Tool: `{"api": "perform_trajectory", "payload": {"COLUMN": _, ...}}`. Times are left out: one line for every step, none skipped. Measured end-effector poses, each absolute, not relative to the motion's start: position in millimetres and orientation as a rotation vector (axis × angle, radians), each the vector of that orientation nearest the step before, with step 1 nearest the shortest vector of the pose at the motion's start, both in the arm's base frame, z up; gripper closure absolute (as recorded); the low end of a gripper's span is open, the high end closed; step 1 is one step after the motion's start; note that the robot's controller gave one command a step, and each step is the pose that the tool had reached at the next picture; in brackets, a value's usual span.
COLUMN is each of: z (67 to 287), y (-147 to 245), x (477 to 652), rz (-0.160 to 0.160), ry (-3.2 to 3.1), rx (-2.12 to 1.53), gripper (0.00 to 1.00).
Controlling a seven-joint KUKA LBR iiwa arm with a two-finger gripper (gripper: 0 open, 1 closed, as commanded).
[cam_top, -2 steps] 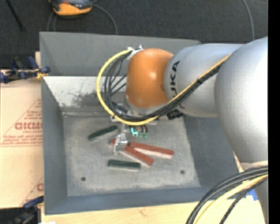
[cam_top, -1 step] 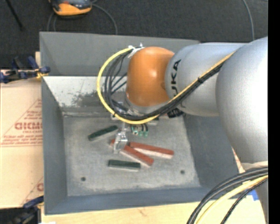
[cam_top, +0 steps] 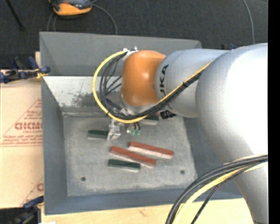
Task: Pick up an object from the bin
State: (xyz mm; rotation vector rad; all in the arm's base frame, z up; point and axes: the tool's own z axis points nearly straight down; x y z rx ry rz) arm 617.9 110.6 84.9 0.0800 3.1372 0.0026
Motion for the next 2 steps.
{"api": "perform_trajectory", "payload": {"z": 85, "y": 111, "x": 617.9, "rz": 0.003, "ry": 3.137, "rx": 0.081, "gripper": 1.00}}
{"api": "perform_trajectory", "payload": {"z": 285, "y": 104, "x": 617.0, "rz": -0.001, "ry": 3.137, "rx": -0.010, "gripper": 1.00}}
